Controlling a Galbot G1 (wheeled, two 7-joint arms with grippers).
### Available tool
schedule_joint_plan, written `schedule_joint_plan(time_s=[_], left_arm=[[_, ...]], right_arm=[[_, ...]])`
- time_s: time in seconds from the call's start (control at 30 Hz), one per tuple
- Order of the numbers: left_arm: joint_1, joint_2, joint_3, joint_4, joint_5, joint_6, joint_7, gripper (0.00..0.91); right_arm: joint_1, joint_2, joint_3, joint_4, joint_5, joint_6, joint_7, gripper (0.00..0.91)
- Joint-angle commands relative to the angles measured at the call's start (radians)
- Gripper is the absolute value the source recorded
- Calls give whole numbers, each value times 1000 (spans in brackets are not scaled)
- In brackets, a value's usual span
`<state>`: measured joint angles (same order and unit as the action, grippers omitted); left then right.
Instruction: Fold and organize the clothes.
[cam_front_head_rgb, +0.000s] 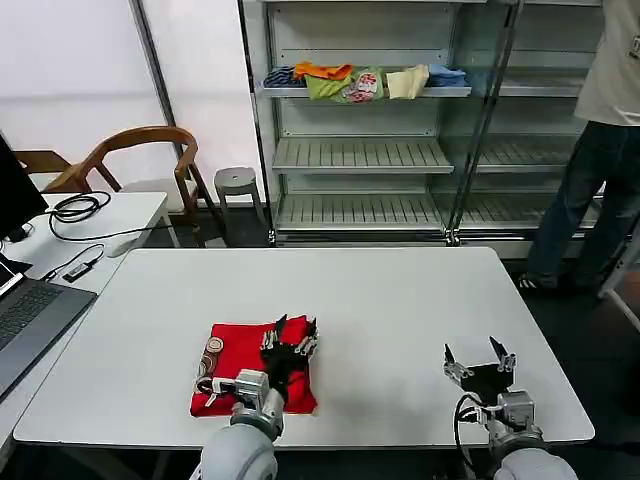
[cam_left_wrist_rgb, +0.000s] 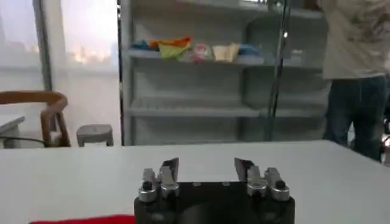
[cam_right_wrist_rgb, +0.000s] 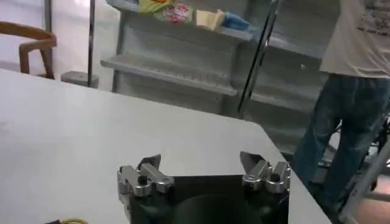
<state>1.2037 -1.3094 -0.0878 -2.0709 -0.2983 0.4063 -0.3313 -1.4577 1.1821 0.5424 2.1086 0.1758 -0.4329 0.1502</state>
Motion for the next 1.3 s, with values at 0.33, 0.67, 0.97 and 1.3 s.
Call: schedule_joint_plan(time_s=[0.33,0.67,0.97,1.3], left_arm=[[190,162,-380,23,-86,114,-35,907],[166,132,-370,109,-158,125,-56,907],[123,108,-313,148,-182,95,-38,907],[104,102,-304,188,-201,74,-40,907]], right_arm=[[113,13,-92,-59,-2,2,-2,907],[111,21,-94,-69,-9,3,-3,907],[107,15,-79,-63,-9,1,-3,907],[103,9,-71,-62,-8,0,-2,907]])
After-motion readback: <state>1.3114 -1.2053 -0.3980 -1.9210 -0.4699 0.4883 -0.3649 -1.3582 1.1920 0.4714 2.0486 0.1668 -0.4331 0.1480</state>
